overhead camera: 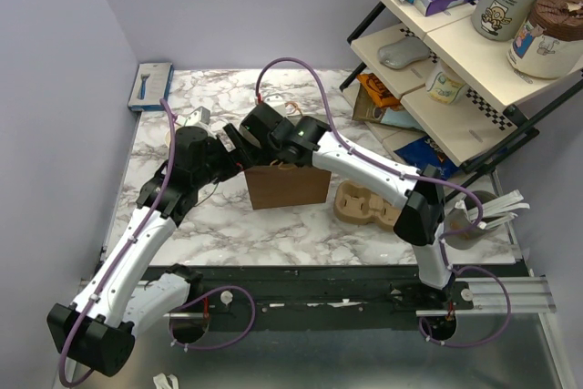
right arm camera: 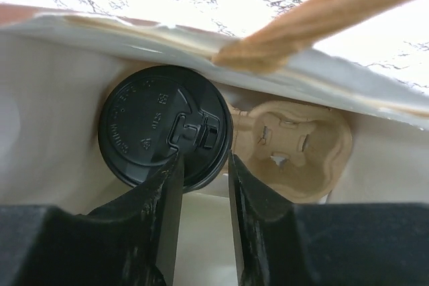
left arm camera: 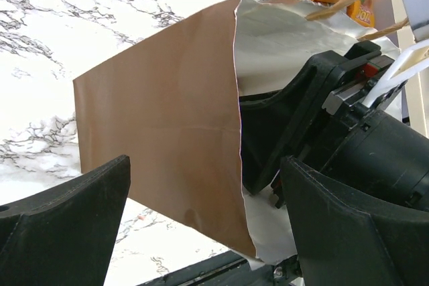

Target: Pack the takeout coffee

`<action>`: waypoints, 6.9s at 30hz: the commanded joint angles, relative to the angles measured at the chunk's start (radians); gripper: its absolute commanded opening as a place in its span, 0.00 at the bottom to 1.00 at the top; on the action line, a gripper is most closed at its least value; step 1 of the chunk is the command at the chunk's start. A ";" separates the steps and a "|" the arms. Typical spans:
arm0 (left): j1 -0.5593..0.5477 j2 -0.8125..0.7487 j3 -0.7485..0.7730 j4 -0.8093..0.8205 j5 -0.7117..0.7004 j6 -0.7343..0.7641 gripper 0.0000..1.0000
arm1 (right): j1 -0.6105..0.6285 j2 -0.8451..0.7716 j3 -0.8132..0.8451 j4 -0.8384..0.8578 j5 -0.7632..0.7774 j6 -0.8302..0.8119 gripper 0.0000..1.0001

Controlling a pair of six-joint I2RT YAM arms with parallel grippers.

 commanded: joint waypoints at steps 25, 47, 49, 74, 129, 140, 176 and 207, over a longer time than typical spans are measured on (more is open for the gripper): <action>-0.005 -0.033 0.074 -0.066 -0.049 0.038 0.99 | 0.011 -0.234 0.073 0.034 0.130 -0.028 0.65; -0.001 -0.082 0.203 -0.088 -0.147 0.115 0.99 | -0.230 -0.724 -0.285 -0.153 0.296 0.160 0.90; -0.001 -0.080 0.209 -0.086 -0.146 0.123 0.99 | -0.288 -0.830 -0.395 -0.271 0.316 0.265 0.91; 0.002 -0.085 0.199 -0.227 -0.064 0.199 0.99 | -0.763 -0.988 -0.836 -0.594 0.337 0.499 0.87; 0.004 -0.044 0.228 -0.201 -0.077 0.233 0.99 | -0.820 -0.970 -0.847 -0.594 0.268 0.423 0.01; 0.004 -0.047 0.231 -0.195 -0.063 0.227 0.99 | -0.820 -1.002 -0.680 -0.595 0.328 0.340 0.01; 0.005 -0.036 0.229 -0.126 0.017 0.224 0.99 | -0.820 -1.113 -0.270 -0.287 -0.786 -0.122 0.01; 0.016 -0.045 0.205 -0.126 -0.015 0.210 0.99 | -0.535 -0.653 0.030 -0.192 -0.843 -0.170 0.01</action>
